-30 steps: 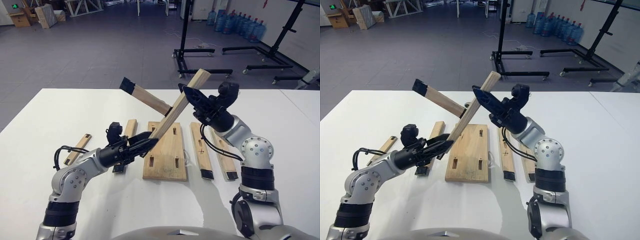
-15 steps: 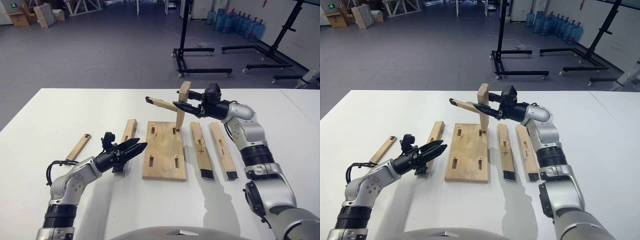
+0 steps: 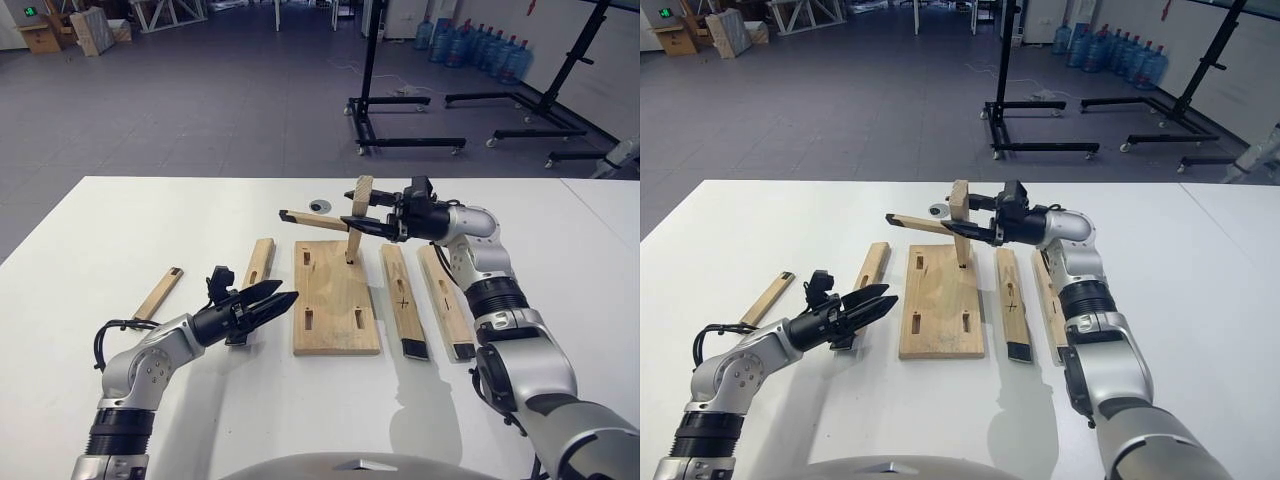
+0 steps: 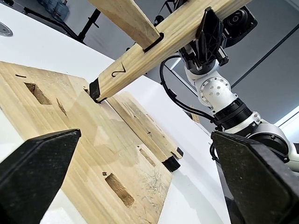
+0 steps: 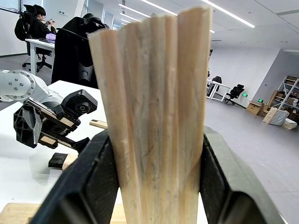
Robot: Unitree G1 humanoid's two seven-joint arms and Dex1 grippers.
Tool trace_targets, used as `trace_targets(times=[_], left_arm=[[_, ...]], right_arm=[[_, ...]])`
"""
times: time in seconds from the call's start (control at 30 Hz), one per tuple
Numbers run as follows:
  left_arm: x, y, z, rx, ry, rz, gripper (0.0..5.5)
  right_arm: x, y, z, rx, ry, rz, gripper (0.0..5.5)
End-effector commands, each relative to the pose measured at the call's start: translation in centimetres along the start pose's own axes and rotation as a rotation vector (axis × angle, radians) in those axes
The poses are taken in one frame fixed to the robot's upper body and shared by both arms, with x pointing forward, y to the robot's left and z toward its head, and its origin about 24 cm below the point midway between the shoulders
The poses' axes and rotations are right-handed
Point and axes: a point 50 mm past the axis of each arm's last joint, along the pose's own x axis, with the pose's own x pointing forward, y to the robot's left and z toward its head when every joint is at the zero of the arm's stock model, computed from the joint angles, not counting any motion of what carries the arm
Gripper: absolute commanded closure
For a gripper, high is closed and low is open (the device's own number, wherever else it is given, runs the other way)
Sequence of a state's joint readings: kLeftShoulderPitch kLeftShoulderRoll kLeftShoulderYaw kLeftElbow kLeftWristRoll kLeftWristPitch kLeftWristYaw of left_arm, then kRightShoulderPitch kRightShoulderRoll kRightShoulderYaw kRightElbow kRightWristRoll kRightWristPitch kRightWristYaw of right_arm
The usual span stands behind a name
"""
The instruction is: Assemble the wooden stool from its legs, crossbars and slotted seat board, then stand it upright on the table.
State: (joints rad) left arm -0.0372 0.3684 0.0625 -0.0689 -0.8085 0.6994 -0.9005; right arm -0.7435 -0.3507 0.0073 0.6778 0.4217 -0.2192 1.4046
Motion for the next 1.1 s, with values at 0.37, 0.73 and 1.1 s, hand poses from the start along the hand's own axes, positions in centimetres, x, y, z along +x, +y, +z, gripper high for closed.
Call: trace_targets(times=[0.37,0.73,1.1], left_arm=[[0.3,0.3,-0.5,0.010,0.020,0.020,0.39],[0.4,0.4,-0.8,0.005,0.008,0.026,0.39],[0.3,0.7,-0.3,0.021,0.028,0.034,0.39]], right_arm=[[-2.5,0.1,-2.3,0.294,0.009,-0.022,3.41],[-2.1,1.7,-2.6,0.420,0.000,0.095,3.41],[-3.1,3.9,-6.5,0.555,0.138,0.018,3.42]])
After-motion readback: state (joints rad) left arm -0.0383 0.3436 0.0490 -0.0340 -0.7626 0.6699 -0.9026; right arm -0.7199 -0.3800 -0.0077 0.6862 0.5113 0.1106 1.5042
